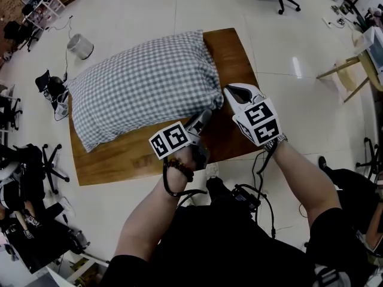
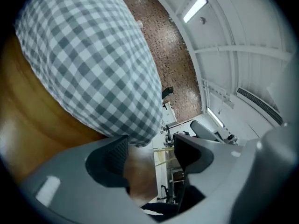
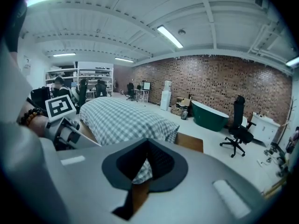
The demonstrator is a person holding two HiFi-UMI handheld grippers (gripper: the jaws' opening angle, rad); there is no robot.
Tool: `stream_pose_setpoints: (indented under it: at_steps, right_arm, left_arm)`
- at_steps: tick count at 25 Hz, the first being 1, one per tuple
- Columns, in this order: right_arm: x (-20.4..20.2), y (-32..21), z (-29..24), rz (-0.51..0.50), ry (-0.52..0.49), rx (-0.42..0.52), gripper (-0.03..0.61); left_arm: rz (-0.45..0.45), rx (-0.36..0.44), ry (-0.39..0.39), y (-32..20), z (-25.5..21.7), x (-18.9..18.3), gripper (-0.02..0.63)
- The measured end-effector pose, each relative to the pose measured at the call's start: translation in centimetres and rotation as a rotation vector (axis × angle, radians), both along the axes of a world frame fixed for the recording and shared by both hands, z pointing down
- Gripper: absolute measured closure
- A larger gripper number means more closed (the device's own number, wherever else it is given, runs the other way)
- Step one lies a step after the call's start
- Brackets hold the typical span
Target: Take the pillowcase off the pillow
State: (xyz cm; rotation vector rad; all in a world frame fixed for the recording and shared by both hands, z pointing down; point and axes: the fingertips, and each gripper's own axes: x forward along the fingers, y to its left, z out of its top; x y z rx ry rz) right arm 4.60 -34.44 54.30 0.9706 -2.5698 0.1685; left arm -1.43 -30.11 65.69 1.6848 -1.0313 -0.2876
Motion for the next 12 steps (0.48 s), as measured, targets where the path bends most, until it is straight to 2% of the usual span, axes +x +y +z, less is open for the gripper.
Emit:
stream_pose_setpoints:
  at_steps: [4,6,12]
  right_arm:
    - [0.6,-3.9,2.2,-0.008,0.016,-0.048,0.575]
    - [0.0,-5.7,3.6,-0.016,0.022,-0.070,0.575]
    - [-0.1,-9.1,8.0,-0.049,0.050,-0.137,0.574]
  left_arm:
    - [-0.035,-0.049,0.017,-2.9,2.0,-0.1,0.302]
    - [-0.048,-0.063,0.019,-4.3,2.7,-1.0,0.326]
    - [-0.073,-0.081,0.004,-5.0,3.8,-2.1,0.506]
